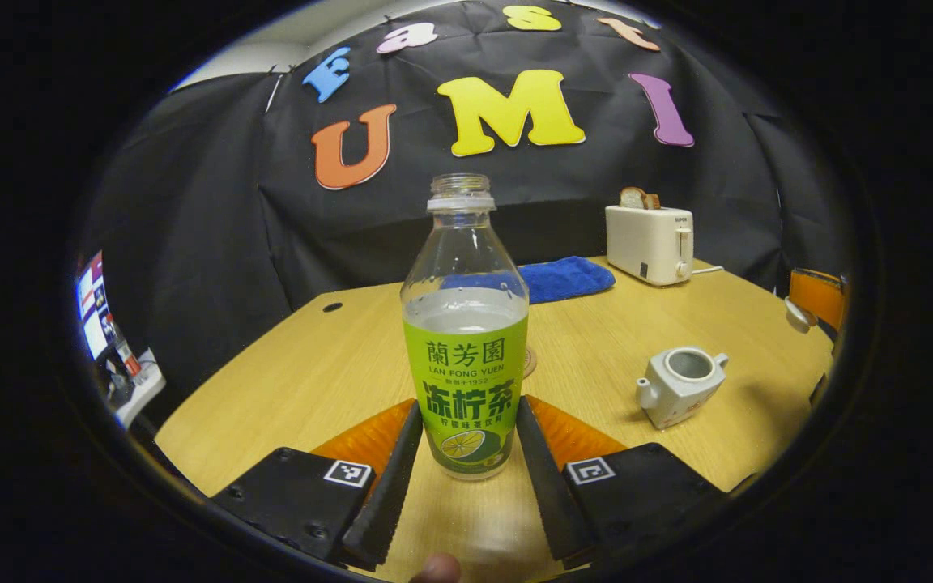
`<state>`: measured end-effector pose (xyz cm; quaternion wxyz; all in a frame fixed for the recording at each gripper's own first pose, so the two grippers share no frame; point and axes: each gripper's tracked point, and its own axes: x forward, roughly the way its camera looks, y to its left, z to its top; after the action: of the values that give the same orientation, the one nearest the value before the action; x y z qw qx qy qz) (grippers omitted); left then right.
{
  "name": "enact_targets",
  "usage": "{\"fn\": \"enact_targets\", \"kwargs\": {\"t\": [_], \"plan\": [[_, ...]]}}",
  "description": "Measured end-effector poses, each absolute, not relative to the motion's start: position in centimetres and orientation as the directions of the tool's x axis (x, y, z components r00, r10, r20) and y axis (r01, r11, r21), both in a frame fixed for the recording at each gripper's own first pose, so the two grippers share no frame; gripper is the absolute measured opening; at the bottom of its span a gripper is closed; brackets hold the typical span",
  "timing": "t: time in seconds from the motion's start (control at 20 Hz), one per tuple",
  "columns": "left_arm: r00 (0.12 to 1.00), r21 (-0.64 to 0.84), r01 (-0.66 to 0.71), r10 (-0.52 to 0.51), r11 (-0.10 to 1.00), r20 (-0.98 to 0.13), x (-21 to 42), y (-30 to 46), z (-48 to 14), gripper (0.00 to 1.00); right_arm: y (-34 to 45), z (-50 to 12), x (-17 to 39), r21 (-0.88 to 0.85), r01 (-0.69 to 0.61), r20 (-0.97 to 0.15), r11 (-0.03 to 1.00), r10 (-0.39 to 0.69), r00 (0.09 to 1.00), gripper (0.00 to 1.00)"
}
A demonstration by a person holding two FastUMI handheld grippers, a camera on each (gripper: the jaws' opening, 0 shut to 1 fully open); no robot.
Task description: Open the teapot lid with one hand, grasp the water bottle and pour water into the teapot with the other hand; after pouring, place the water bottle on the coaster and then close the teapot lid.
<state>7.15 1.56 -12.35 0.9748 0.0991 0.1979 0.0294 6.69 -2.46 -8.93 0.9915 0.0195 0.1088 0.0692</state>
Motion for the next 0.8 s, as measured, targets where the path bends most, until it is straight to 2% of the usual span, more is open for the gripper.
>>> {"fn": "enact_targets", "kwargs": {"t": [0.2, 0.25, 0.45, 0.7, 0.8], "plan": [[0.892, 0.361, 0.026, 0.141, 0.932, -0.429, 6.0, 2.0, -11.5, 0.72, -3.0, -9.0, 6.8, 0.055, -0.137, -0.214, 0.989, 0.146, 0.966, 0.00], [0.891, 0.398, 0.044, 0.144, 0.916, -0.430, 5.8, 2.0, -11.0, 0.70, -3.1, -9.1, 6.9, 0.053, -0.136, -0.216, 0.989, 0.145, 0.966, 0.00], [0.889, 0.547, 0.108, 0.166, 0.830, -0.428, 5.3, 2.2, -9.3, 0.72, -3.8, -9.6, 7.2, 0.045, -0.143, -0.224, 0.989, 0.150, 0.963, 0.00], [0.880, 0.722, 0.173, 0.225, 0.670, -0.419, 5.5, 3.3, -7.9, 0.72, -4.3, -9.9, 7.3, 0.040, -0.152, -0.225, 0.988, 0.157, 0.962, 0.00], [0.880, 0.794, 0.208, 0.245, 0.571, -0.406, 5.7, 3.4, -7.7, 0.71, -4.5, -9.9, 7.3, 0.043, -0.153, -0.223, 0.987, 0.159, 0.962, 0.00]]}}
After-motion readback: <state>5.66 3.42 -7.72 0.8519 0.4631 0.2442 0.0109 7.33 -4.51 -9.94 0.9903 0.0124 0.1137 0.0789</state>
